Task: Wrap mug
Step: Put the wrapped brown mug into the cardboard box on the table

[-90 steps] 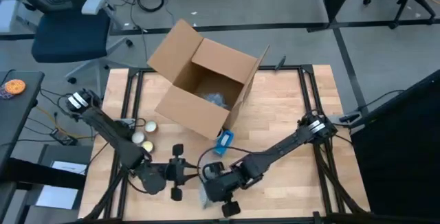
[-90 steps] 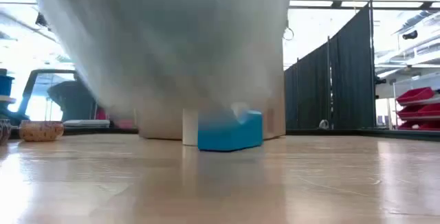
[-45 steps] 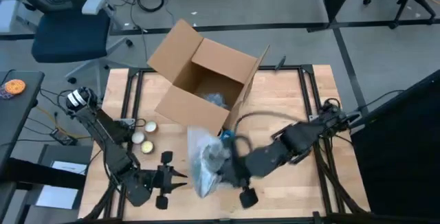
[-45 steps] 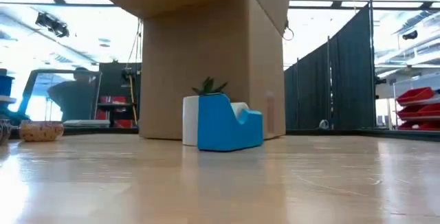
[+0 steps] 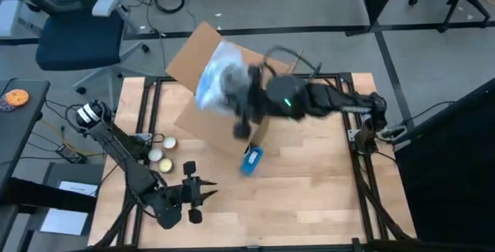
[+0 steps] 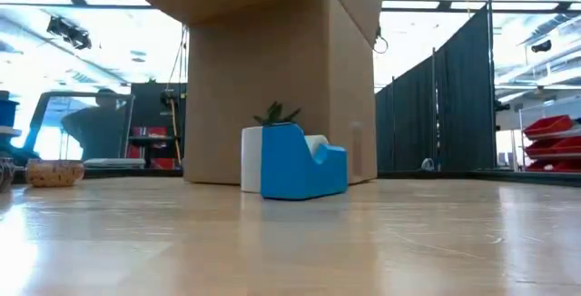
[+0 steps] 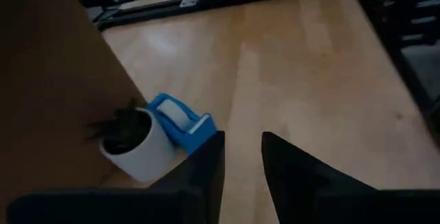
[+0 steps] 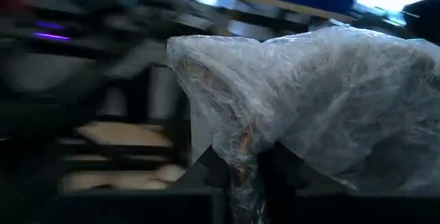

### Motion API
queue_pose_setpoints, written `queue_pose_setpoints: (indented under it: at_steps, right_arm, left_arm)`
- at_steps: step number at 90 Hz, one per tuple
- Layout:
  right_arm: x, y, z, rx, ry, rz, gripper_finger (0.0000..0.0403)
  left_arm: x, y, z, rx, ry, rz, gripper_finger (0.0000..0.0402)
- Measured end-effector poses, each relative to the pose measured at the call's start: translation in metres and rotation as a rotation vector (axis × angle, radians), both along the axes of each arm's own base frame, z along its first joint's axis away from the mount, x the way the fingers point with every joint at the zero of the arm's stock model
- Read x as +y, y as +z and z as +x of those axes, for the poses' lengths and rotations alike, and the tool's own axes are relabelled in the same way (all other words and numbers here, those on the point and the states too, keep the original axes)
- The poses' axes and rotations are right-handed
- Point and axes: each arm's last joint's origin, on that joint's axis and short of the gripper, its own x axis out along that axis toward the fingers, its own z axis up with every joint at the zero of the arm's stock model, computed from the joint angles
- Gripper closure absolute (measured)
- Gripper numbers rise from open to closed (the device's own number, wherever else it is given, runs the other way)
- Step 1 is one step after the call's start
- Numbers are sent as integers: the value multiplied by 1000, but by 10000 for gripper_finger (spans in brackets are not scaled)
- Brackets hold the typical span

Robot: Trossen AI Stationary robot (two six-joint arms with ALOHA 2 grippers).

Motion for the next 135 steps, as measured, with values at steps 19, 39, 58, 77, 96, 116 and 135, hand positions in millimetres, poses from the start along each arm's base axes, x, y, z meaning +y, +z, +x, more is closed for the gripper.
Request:
queue_pose_setpoints:
  at_steps: [19, 39, 58, 77, 96, 116, 135]
  right_arm:
    - [-81, -31, 7, 77, -137, 158, 385]
    - [-116, -108, 18, 298, -160, 325, 385]
    - [-118, -155, 14, 440, -149, 381, 386]
    - [-111, -166, 15, 503, -137, 372, 386]
    - [-106, -142, 16, 456, -100, 321, 387]
    - [-101, -107, 25, 213, -79, 208, 387]
    - [-113, -108, 39, 105, -159, 121, 387]
  left_arm:
    - [4, -13, 12, 35, 38, 41, 319]
    - [5, -24, 17, 69, 51, 76, 319]
    - [6, -27, 16, 93, 51, 99, 319]
    - [8, -26, 17, 96, 52, 122, 319]
    - [11, -26, 20, 94, 67, 123, 319]
    - [10, -26, 21, 89, 67, 118, 319]
    - [10, -26, 21, 86, 68, 115, 319]
